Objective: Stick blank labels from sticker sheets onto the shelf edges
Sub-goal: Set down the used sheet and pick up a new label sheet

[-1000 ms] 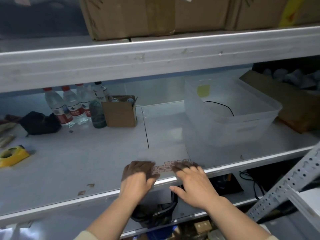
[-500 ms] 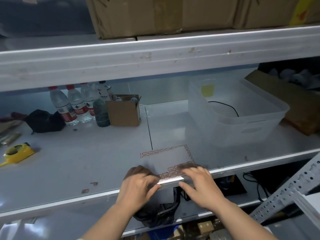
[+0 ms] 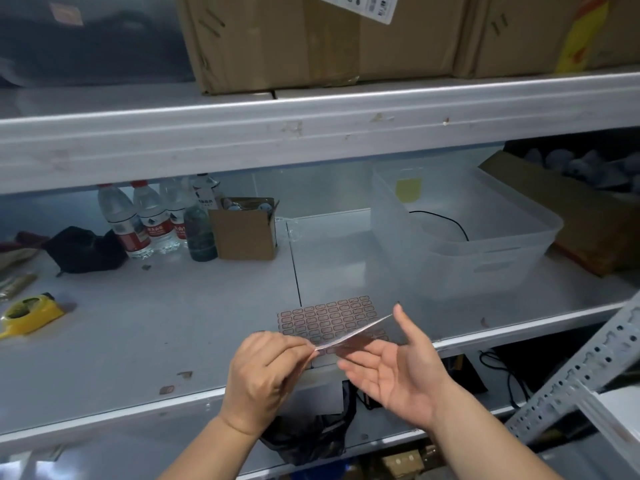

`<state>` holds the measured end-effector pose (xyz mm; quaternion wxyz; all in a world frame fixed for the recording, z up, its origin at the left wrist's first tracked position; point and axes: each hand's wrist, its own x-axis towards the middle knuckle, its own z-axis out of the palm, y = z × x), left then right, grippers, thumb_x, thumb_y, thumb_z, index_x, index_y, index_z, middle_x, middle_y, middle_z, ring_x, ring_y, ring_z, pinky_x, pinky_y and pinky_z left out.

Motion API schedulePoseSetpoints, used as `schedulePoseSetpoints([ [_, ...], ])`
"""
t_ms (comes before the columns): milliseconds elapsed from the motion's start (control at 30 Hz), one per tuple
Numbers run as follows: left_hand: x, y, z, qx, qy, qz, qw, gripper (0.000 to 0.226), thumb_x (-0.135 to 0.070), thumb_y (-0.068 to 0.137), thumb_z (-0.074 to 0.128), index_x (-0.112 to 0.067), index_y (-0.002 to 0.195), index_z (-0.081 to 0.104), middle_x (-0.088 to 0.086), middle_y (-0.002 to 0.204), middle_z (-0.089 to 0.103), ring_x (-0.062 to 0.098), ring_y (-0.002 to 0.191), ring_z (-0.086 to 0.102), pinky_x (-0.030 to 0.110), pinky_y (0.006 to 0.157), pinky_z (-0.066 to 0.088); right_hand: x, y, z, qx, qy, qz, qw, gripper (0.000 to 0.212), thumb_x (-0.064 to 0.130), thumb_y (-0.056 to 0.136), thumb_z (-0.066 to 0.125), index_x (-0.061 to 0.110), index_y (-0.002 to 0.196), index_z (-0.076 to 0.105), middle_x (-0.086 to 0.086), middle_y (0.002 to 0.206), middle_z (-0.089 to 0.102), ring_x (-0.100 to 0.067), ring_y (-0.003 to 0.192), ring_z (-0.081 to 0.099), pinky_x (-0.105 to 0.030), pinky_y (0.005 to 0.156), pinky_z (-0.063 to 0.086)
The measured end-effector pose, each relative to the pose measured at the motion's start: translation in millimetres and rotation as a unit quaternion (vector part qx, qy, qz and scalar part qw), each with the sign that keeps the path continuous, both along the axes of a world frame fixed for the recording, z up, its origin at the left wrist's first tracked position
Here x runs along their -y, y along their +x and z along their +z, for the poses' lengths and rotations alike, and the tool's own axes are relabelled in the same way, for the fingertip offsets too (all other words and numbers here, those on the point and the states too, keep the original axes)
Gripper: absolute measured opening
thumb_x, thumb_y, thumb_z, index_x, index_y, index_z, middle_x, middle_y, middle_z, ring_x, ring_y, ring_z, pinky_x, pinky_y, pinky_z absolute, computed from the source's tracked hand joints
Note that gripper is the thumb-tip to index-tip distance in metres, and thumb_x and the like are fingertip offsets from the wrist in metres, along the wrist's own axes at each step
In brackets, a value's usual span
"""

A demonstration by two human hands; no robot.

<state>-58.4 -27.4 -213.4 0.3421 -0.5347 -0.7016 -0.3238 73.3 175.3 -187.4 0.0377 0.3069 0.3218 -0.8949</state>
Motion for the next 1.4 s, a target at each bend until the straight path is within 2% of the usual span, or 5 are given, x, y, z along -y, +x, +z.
schedulePoseSetpoints([
  [133, 9.6, 2.4, 14.8, -0.059, 0.011, -0.028, 0.998, 0.011, -0.017, 0.096, 0.072, -0.012, 0.091, 0.08, -0.002, 0.099, 0.077, 0.021, 0.078, 0.067, 0.032, 0.066, 0.046, 0.2, 0.6, 17.5, -0.086, -0.023, -0.013, 0.996, 0.097, 0.082, 0.069, 0.07, 0.0, 0.121, 0.073, -0.026, 0.131, 0.068, -0.041, 0.117, 0.069, -0.047, 0.097, 0.058],
  [233, 19.5, 8.1, 22.7, -0.072, 0.001, -0.038, 0.997, 0.006, -0.015, 0.092, 0.077, -0.011, 0.091, 0.081, -0.001, 0.101, 0.077, 0.022, 0.079, 0.066, 0.031, 0.069, 0.046, 10.4, 1.3, 31.1, -0.107, 0.016, -0.035, 0.993, 0.064, 0.056, 0.076, 0.079, 0.001, 0.109, 0.078, -0.02, 0.113, 0.075, -0.032, 0.096, 0.075, -0.043, 0.086, 0.062],
  [400, 30.3, 25.9, 41.4, 0.123, 0.026, -0.01, 0.992, 0.017, -0.037, 0.086, 0.079, -0.021, 0.089, 0.081, -0.015, 0.099, 0.075, 0.008, 0.087, 0.067, 0.034, 0.076, 0.051, 35.3, 8.1, 37.3, -0.11, 0.164, -0.096, 0.975, 0.031, 0.008, 0.079, 0.077, 0.0, 0.109, 0.074, -0.017, 0.105, 0.08, -0.026, 0.089, 0.079, -0.032, 0.067, 0.064],
  [600, 24.2, 60.4, 75.6, 0.28, 0.082, 0.054, 0.955, 0.023, -0.045, 0.084, 0.073, -0.03, 0.101, 0.078, -0.024, 0.099, 0.069, 0.004, 0.091, 0.062, 0.012, 0.078, 0.047, 61.6, 20.0, 49.2, -0.194, 0.178, -0.096, 0.96, 0.021, 0.019, 0.085, 0.074, 0.014, 0.104, 0.081, -0.018, 0.116, 0.077, -0.031, 0.105, 0.076, -0.032, 0.079, 0.062],
  [1400, 28.6, 102.8, 121.9, 0.306, 0.255, 0.036, 0.917, 0.012, -0.019, 0.079, 0.087, -0.028, 0.086, 0.083, -0.018, 0.087, 0.076, 0.009, 0.086, 0.074, 0.028, 0.077, 0.059, 116.6, 45.6, 100.8, -0.303, 0.229, -0.143, 0.914, 0.02, 0.022, 0.084, 0.072, 0.019, 0.101, 0.082, -0.013, 0.108, 0.08, -0.024, 0.098, 0.078, -0.026, 0.076, 0.061],
])
